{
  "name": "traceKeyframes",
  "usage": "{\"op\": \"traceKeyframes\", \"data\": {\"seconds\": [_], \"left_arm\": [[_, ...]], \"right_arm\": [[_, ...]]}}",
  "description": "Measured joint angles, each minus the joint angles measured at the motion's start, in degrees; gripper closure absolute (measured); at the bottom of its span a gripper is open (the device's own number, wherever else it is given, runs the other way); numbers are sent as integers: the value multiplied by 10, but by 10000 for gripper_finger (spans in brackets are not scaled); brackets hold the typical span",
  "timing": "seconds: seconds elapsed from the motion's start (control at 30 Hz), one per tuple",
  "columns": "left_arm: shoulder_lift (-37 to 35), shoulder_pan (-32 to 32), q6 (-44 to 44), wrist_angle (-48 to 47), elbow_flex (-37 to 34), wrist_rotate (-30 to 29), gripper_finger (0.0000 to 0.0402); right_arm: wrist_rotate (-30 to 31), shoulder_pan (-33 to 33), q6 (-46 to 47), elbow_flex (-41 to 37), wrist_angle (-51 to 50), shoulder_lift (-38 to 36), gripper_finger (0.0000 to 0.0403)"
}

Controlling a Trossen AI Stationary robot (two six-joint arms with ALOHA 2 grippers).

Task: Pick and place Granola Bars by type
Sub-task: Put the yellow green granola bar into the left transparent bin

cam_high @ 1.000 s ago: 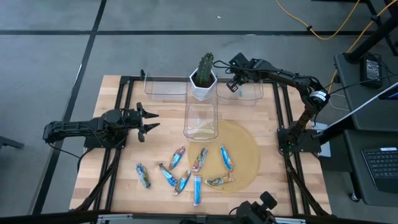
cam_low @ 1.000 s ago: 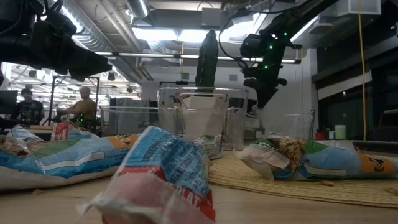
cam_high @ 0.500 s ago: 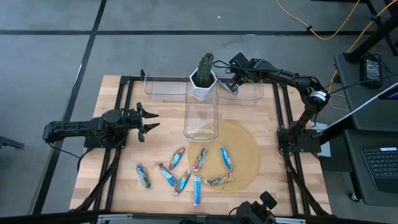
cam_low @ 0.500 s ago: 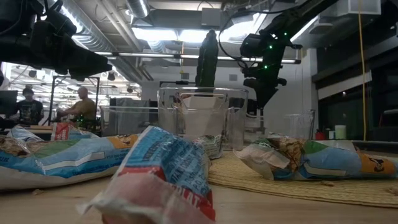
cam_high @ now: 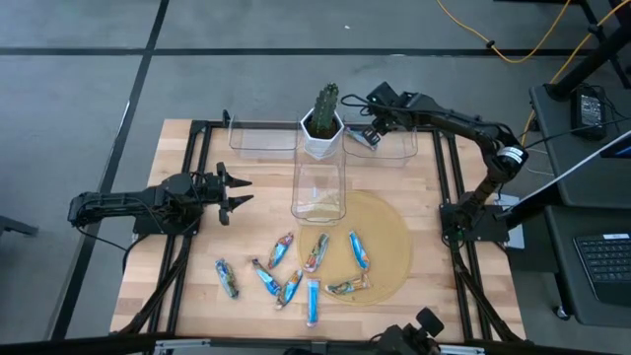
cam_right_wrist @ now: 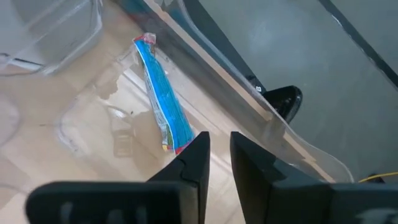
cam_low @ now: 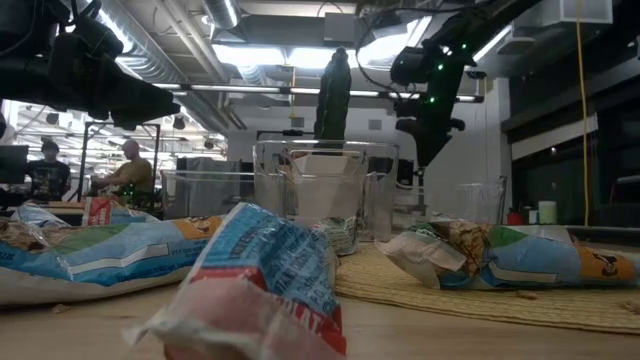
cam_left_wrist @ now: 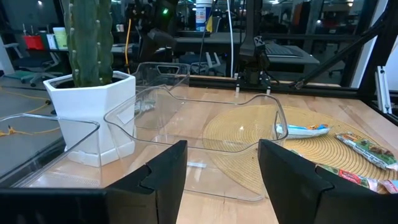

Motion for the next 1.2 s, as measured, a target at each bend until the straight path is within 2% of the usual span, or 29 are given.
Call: {"op": "traceKeyframes", "data": {"seconds": [0.27,0.53,0.67,0.87,1.1,1.2], "left_arm": [[0,0,0,0,0,0,210],[0,0,0,0,0,0,212],[0,0,0,0,0,0,210],[0,0,0,0,0,0,212],[0,0,0,0,0,0,212],[0,0,0,0,0,0,212]], "right_arm": [[1,34,16,0,-40,-66,334],[15,126,61,-5,-84,-131,334],[20,196,88,-50,-85,-176,334],[36,290,184,-145,-76,-257,334],[57,408,269,-226,0,-329,334],[58,456,264,-250,58,-341,334]]}}
